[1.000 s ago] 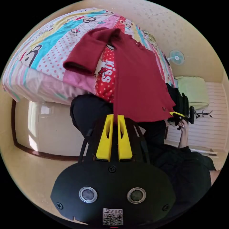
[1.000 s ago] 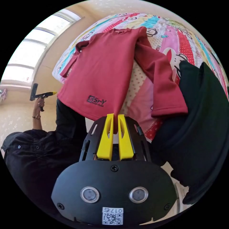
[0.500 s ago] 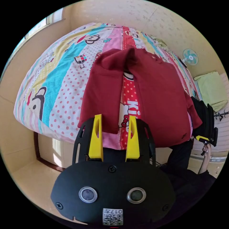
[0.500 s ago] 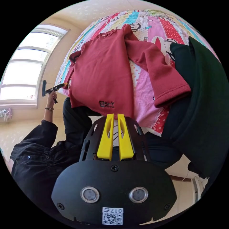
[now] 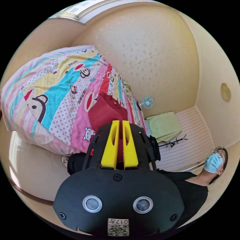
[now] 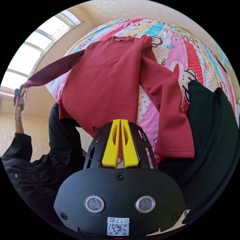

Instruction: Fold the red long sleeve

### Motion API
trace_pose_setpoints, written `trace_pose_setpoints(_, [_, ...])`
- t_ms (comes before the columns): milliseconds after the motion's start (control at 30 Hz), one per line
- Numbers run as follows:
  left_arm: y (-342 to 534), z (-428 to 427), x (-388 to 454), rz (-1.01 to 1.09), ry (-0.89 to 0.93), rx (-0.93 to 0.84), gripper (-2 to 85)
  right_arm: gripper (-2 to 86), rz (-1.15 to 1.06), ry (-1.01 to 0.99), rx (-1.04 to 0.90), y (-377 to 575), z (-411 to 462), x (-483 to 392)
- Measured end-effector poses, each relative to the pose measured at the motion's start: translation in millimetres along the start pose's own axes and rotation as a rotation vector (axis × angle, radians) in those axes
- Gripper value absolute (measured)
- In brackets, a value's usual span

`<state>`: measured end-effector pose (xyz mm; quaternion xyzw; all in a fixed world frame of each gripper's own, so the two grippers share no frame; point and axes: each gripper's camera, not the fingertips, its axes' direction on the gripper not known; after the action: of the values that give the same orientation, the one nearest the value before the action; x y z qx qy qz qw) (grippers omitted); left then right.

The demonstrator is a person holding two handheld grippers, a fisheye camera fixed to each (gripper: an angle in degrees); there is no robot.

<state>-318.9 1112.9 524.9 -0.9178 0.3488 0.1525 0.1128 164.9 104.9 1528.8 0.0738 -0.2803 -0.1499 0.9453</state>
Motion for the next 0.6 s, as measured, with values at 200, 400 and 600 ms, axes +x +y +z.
trace_pose_setpoints(200, [-32.8, -41.8, 10.0, -0.137, -0.020, -0.052, 0.7, 0.3, -0.141, 0.208, -0.227, -61.5, 99.2, -30.4])
trace_pose_setpoints(400, [-110.5, 64.7, 93.9, 0.004, 0.155, -0.177, 0.8, 0.2, -0.241, 0.488, -0.221, -51.6, 133.3, -76.2])
trace_pose_setpoints(600, [-174.8, 275.9, 205.1, 0.254, 0.171, -0.386, 3.4, 0.2, -0.182, 0.513, -0.180, -41.7, 144.0, -80.7])
